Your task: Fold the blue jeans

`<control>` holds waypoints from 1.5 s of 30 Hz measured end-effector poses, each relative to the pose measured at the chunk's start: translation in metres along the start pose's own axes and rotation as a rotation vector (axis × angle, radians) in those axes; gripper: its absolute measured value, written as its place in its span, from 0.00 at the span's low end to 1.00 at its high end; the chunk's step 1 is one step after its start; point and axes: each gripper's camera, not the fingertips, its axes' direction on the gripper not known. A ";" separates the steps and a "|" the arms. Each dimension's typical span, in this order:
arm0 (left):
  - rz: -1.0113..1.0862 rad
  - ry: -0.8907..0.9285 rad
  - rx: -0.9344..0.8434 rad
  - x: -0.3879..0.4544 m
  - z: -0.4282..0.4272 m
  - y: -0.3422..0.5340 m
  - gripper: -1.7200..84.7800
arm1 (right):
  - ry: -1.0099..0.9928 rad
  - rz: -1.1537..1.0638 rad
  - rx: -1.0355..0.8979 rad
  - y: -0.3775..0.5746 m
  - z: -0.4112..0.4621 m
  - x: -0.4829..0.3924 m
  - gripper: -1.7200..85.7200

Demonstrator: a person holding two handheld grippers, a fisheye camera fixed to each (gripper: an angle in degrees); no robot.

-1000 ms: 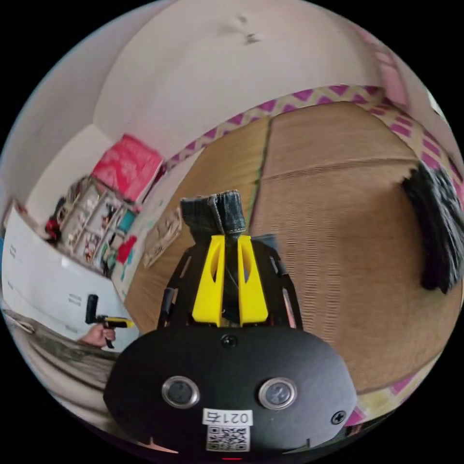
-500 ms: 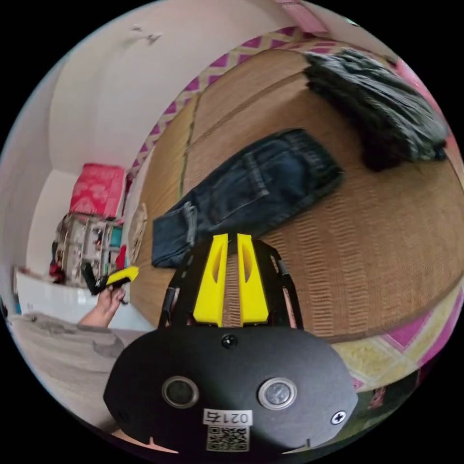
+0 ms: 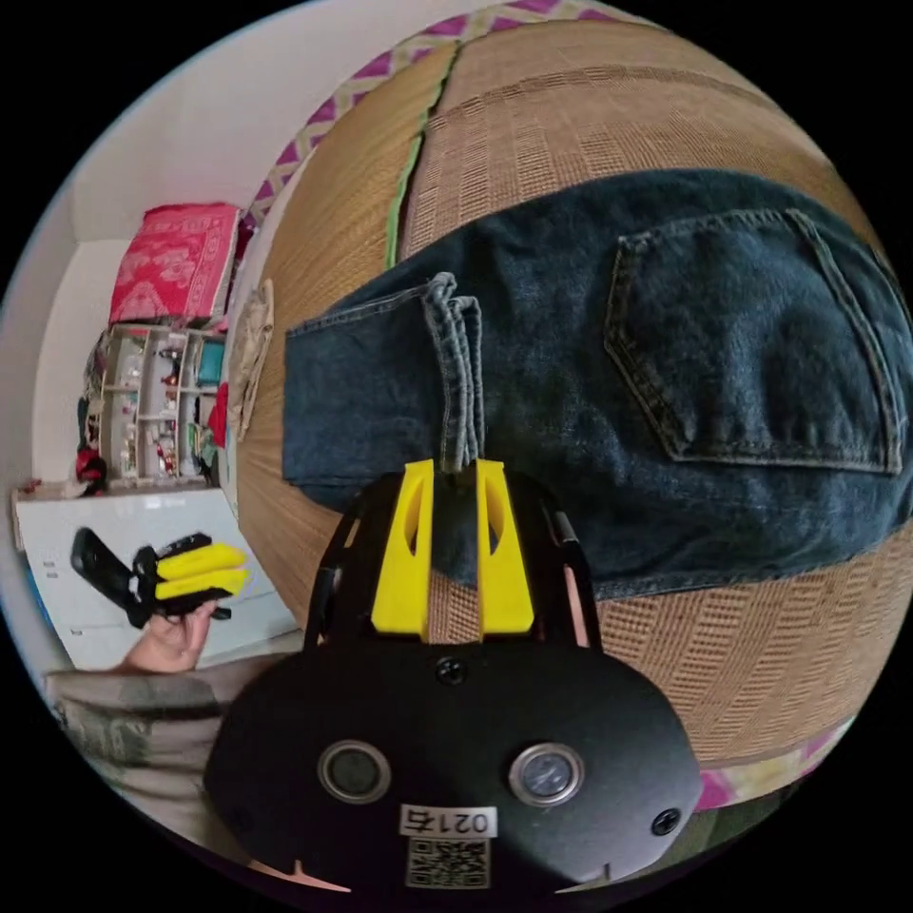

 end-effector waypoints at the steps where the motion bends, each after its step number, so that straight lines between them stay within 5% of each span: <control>1: -0.022 -0.002 0.000 -0.005 -0.005 0.011 0.04 | -0.043 0.050 0.018 0.003 0.000 0.007 0.11; 11: -0.157 0.065 0.043 -0.037 -0.019 0.069 0.01 | -0.183 0.397 0.105 0.058 -0.013 0.042 0.10; 22: -0.155 0.088 0.053 -0.053 -0.027 0.110 0.01 | -0.365 0.485 0.128 0.108 -0.011 0.014 0.07; 27: -0.161 0.126 0.110 -0.061 -0.034 0.126 0.01 | -0.347 0.244 0.177 0.113 -0.069 -0.094 0.05; 31: -0.046 0.170 0.247 -0.039 -0.054 0.145 0.01 | -0.280 -0.145 0.128 0.106 -0.090 -0.286 0.05; 38: -0.008 0.190 0.245 -0.018 -0.059 0.173 0.01 | -0.237 -0.648 -0.065 0.136 0.060 -0.616 0.08; 45: -0.206 0.173 0.223 -0.057 -0.050 0.212 0.01 | -0.303 -0.630 -0.183 0.177 0.087 -0.604 0.06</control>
